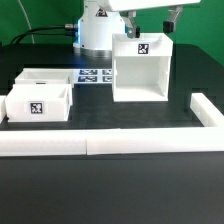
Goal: Assemble drawer
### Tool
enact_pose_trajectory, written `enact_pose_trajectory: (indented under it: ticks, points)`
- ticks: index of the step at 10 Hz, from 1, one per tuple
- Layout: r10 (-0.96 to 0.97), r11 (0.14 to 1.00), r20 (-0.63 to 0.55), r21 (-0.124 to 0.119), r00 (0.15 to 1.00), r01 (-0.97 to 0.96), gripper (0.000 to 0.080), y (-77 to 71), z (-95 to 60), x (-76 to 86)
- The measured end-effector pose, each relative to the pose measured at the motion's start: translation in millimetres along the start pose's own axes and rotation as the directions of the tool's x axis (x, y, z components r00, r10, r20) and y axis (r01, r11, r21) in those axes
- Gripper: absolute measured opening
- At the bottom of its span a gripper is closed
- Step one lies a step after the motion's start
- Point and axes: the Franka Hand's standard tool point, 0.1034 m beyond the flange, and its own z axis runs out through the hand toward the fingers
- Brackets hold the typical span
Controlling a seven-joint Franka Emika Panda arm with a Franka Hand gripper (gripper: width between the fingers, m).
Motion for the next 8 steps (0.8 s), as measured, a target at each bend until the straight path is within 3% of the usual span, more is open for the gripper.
enact_pose_trajectory:
  ticks: [3, 5, 6, 7, 8]
  points:
    - [0.075, 0.997, -0.002, -0.002, 0.997, -0.075, 0.0649, -4.1, -0.8, -2.0]
    - [0.292, 0.956, 0.003, -0.006, 0.956, -0.292, 0.0649, -32.7, -6.3, -20.0]
    - [0.351, 0.936, 0.018, 0.011, 0.936, -0.351, 0.0649, -44.4, -4.8, -22.3]
    - [0.407, 0.911, 0.03, 0.053, 0.913, -0.408, 0.0649, -50.9, -4.6, -23.9]
    - [0.42, 0.905, 0.034, 0.062, 0.907, -0.421, 0.0649, -52.2, -3.9, -25.7]
